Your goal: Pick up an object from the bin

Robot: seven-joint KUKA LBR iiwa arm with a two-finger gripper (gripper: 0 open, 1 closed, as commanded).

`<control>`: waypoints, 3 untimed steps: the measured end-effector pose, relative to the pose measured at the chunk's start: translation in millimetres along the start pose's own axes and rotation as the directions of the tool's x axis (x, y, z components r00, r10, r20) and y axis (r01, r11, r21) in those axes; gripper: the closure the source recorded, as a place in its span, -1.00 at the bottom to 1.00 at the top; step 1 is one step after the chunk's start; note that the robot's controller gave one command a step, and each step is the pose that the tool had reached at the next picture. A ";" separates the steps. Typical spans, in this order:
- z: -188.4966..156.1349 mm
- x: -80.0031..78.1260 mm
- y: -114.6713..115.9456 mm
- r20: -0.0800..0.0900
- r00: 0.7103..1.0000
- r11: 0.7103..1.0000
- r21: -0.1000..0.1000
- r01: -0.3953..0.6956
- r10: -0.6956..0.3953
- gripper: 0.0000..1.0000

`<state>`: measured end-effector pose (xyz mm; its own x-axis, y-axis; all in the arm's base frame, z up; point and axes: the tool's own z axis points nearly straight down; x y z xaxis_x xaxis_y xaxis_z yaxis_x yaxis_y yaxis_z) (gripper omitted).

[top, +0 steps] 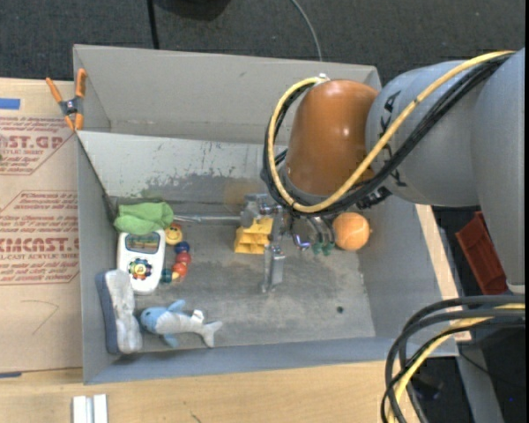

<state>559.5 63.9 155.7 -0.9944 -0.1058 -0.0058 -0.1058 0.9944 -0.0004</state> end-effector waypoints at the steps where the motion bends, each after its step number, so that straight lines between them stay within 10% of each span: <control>1: -4.6 -11.1 8.0 0.012 0.966 0.966 0.000 -0.257 0.257 -1.00; 3: 41.1 -4.9 -19.9 0.011 0.995 0.995 0.005 0.096 -0.096 -1.00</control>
Offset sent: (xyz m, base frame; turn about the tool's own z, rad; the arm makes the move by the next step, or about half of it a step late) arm 0.0030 -0.0735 -0.0628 -0.2994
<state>566.6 44.6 114.7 -0.9795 -0.2006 -0.0171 -0.2005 0.9797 -0.0062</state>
